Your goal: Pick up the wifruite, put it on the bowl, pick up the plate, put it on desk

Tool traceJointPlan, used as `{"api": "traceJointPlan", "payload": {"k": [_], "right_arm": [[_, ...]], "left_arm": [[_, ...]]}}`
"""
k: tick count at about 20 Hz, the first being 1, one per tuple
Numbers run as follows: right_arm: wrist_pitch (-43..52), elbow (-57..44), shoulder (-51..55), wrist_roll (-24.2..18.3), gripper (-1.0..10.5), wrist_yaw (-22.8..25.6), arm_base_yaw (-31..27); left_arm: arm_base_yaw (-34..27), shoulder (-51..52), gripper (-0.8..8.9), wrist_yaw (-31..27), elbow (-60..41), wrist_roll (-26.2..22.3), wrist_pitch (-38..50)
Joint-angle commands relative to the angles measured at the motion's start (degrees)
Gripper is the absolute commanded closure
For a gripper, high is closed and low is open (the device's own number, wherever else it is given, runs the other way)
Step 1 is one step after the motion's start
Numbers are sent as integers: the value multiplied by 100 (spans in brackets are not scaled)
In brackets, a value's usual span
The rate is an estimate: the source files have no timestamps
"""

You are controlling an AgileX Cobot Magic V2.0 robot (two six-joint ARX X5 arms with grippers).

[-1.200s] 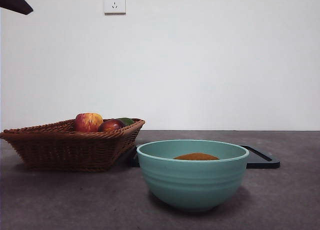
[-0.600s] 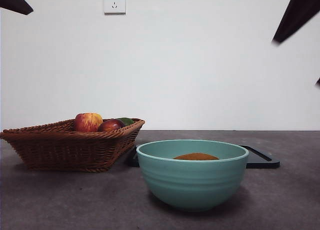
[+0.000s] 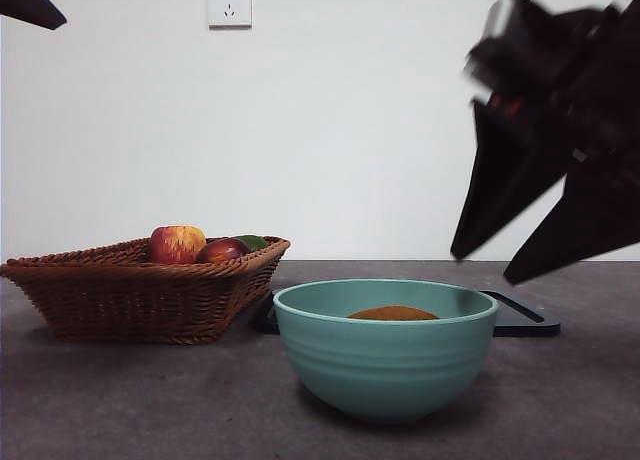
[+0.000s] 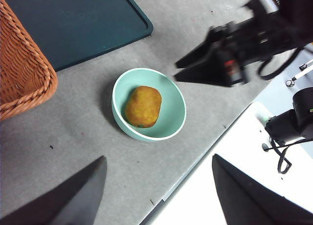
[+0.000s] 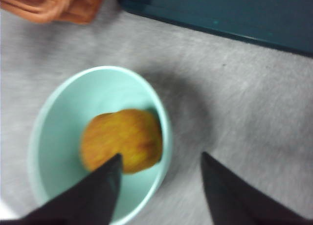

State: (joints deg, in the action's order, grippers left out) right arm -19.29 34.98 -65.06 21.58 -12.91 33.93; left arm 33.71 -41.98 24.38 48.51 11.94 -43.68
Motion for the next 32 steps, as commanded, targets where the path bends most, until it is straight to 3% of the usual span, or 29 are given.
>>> {"api": "traceJointPlan", "payload": {"k": [1,5,12,20,24,32], "right_arm": [[195,26,-323,144,736,245,157],[476,26,-723,162,798,531,310],[726,26,-981,160,928,546,411],[393,540,-822,146,937,553,457],[-136,1292,-850,-225,937,881,289],[-361,2852,-2022,-837,937,846,-581]], "left_arm": [[33,-33,469,33,48,-39,42],[33,-33,469,31,48,-37,42],[33,-33,469,33,48,-39,37],[33,-33,469,31,48,-98,35],[33,-33,469,31,48,-105,37],[33,-33,469,31,48,-144,-33]]}}
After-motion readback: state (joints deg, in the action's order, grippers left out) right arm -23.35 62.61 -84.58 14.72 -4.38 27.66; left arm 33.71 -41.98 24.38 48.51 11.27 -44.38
